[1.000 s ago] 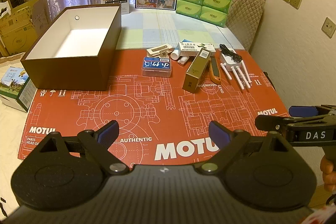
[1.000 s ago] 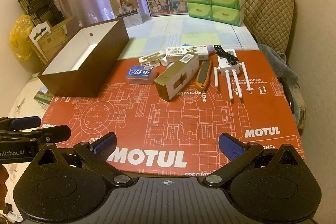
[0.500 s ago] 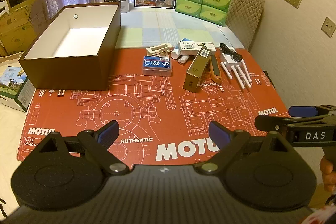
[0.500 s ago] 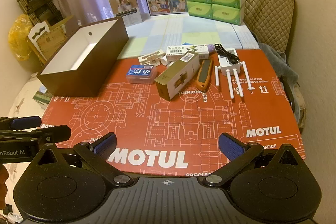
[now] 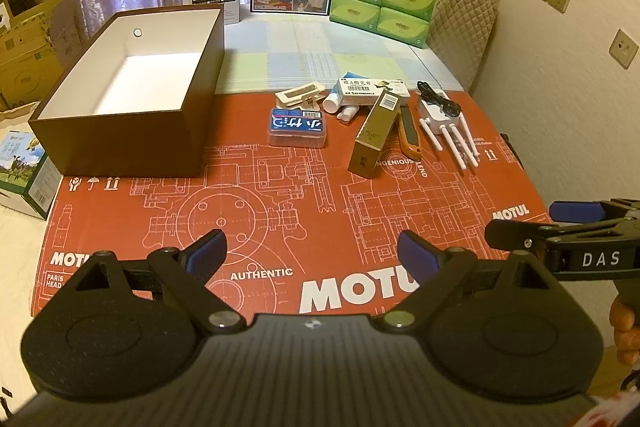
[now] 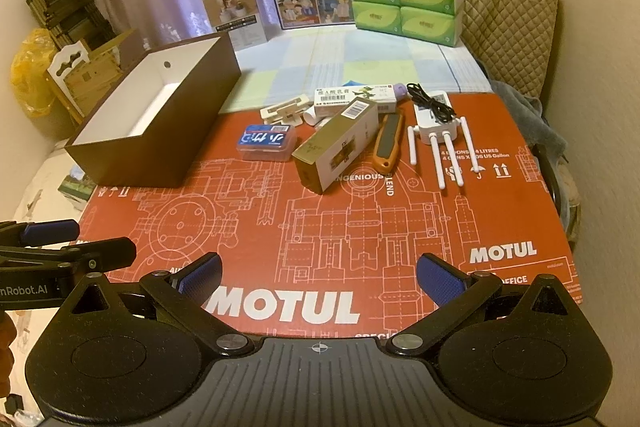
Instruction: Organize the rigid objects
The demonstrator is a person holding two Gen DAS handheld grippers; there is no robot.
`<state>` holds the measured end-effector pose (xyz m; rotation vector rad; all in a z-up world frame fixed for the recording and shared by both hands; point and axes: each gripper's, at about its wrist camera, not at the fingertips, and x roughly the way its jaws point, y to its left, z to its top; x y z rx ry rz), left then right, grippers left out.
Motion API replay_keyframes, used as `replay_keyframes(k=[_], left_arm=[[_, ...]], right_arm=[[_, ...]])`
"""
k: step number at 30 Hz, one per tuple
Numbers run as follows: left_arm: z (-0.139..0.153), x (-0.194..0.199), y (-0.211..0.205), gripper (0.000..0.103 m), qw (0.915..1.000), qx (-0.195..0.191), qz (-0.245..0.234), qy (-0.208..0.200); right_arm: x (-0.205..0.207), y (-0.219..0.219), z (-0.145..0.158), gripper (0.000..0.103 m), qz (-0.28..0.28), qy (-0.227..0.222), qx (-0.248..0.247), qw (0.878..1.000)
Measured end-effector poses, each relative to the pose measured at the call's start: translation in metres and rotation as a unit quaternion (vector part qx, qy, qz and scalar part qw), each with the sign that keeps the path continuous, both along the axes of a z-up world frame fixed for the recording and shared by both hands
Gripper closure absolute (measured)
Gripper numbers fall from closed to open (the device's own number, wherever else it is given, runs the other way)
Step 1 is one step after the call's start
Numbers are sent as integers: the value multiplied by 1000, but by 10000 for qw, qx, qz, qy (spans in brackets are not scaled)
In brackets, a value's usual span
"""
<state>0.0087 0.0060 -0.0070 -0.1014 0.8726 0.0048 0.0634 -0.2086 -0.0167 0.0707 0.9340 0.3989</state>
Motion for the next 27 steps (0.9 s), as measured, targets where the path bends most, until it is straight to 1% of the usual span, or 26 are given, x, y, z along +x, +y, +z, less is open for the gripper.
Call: replay_keyframes(k=[17,27], left_arm=[[-1,16,21,13,9999,-24,-140,46],[-3,23,40,13,9995,6,-314,-33]], right_arm=[[8,17,-2,2,-177,55,-18,9998],[9,31,-5,2,-387,66,-24,9992]])
